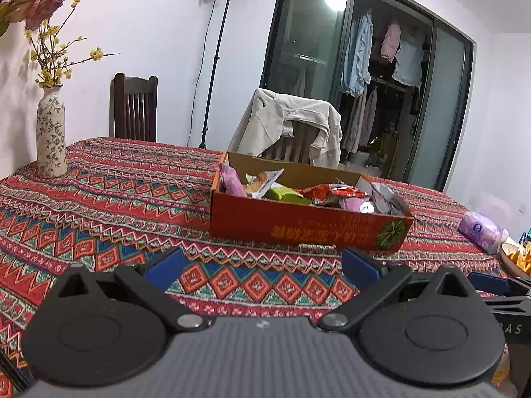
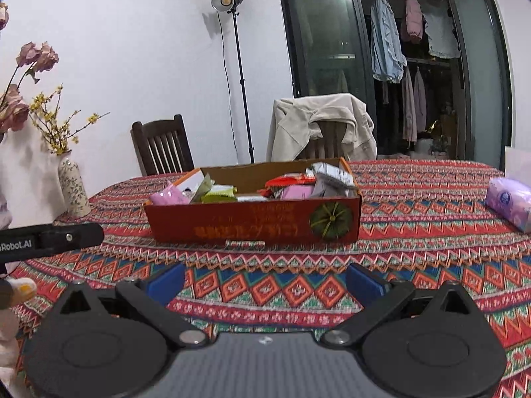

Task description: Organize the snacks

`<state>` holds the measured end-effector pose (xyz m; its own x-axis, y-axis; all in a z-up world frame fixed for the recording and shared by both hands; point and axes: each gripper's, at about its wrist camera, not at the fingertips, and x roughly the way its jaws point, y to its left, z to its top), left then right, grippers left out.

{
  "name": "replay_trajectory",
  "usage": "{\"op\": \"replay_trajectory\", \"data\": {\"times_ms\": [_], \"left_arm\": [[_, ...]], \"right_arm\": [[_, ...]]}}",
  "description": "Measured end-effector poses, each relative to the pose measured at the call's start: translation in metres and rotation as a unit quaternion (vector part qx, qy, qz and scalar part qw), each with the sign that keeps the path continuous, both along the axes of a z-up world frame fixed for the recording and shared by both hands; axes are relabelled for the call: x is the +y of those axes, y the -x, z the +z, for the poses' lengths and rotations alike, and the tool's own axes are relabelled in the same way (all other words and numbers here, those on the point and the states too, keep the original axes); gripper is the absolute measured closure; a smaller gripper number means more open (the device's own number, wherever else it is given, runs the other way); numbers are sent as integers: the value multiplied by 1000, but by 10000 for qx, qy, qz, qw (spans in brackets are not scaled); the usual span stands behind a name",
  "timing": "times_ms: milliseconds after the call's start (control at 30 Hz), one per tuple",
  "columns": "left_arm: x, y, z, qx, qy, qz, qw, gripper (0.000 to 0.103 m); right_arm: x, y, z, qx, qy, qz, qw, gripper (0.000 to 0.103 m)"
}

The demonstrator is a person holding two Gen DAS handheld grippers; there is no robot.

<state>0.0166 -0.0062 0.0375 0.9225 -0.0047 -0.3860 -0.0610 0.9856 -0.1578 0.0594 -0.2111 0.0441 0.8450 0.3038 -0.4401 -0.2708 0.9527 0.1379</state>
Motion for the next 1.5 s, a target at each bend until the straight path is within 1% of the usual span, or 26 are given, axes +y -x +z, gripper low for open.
{"op": "replay_trajectory", "data": {"times_ms": [500,1500], "left_arm": [[-2,4,-12,174,-51,2,9998,0],[-4,3,-14,200,-70,-26,9998,0]], "right_arm": [[-3,2,-14,221,13,-38,9997,0],[-4,-1,-15,231,11,-61,9997,0]]}}
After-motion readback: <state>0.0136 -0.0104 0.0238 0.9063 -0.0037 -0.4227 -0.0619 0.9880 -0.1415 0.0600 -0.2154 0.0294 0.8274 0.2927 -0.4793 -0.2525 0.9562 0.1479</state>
